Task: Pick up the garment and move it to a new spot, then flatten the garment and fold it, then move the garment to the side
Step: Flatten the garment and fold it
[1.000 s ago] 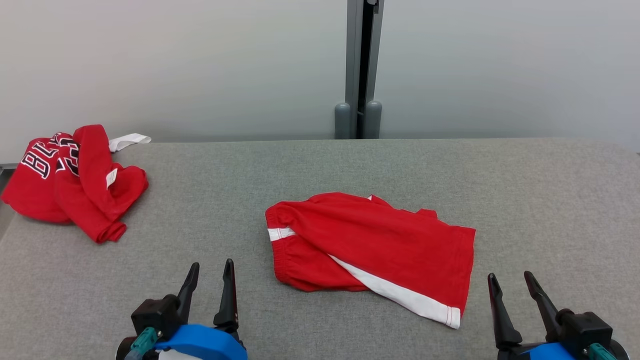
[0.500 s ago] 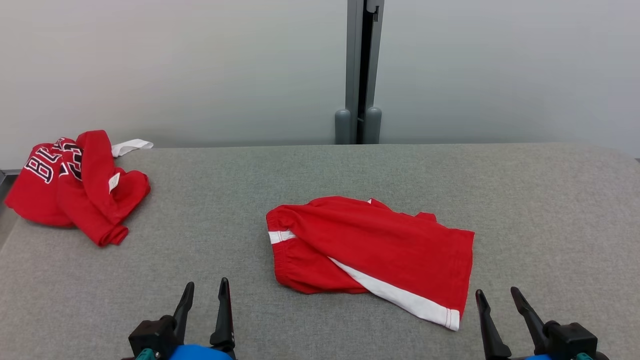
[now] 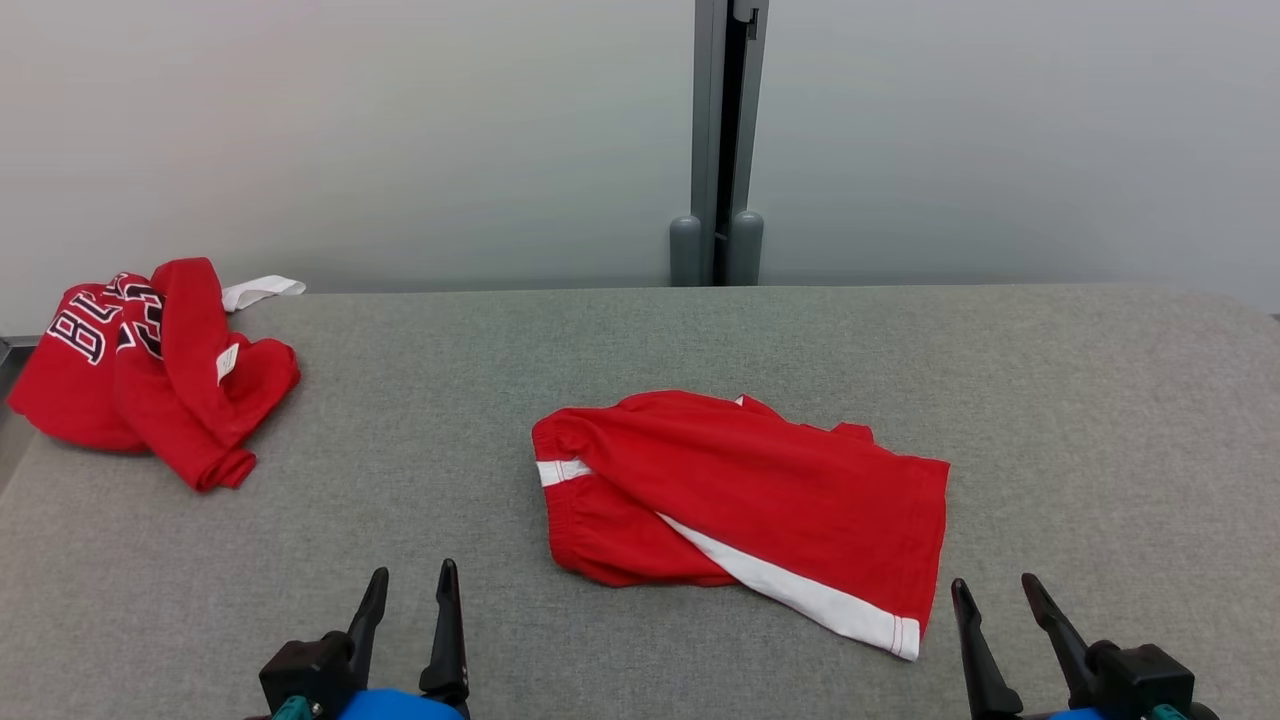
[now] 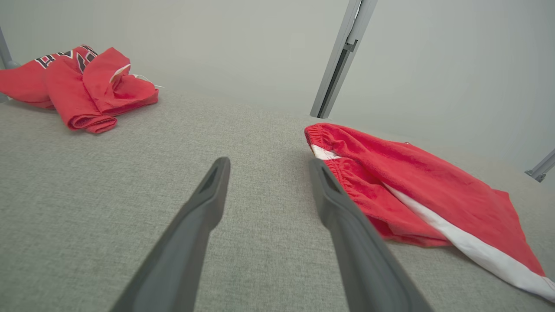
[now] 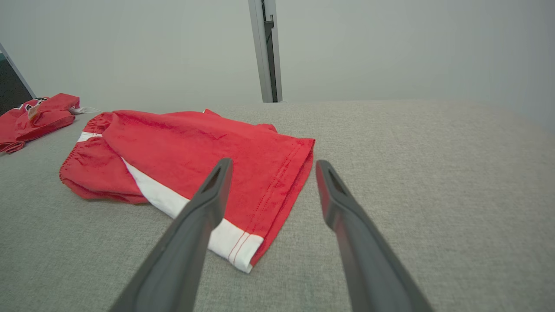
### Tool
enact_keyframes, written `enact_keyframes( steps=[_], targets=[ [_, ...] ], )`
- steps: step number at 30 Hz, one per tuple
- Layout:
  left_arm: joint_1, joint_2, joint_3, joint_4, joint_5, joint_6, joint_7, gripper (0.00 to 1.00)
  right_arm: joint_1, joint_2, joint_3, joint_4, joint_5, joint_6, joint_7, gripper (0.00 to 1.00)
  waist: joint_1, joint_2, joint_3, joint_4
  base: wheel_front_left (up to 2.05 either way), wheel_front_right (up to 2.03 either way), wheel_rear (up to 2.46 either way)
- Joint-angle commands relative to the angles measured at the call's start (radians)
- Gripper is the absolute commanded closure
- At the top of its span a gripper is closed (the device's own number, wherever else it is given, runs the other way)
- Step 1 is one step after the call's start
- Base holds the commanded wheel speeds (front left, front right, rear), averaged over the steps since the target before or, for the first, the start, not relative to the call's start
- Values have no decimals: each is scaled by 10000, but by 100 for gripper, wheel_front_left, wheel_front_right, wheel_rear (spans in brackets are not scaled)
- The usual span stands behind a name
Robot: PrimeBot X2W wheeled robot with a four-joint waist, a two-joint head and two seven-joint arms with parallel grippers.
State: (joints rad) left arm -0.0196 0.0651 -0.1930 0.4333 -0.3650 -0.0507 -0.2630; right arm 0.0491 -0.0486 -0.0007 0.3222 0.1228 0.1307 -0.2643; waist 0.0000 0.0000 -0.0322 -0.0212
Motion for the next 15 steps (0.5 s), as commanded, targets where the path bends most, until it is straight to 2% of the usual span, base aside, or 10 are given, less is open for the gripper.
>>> enact_keyframes(
  steps=[1, 8, 15],
  targets=[
    [-125, -6, 84, 31, 65, -28, -26, 0, -68, -33, -6, 3, -12, 1, -3, 0, 0, 0, 15, 7, 0, 0, 0],
    [-183, -52, 129, 109, 123, -105, -27, 0, -40, -31, 148, 385, -67, 1, -3, 0, 0, 0, 55, 55, 0, 0, 0],
    [-273, -91, 124, 185, 134, -167, -27, 0, -394, -33, 825, 1792, -116, 1, -4, 0, 0, 0, 179, 211, 0, 0, 0]
  ],
)
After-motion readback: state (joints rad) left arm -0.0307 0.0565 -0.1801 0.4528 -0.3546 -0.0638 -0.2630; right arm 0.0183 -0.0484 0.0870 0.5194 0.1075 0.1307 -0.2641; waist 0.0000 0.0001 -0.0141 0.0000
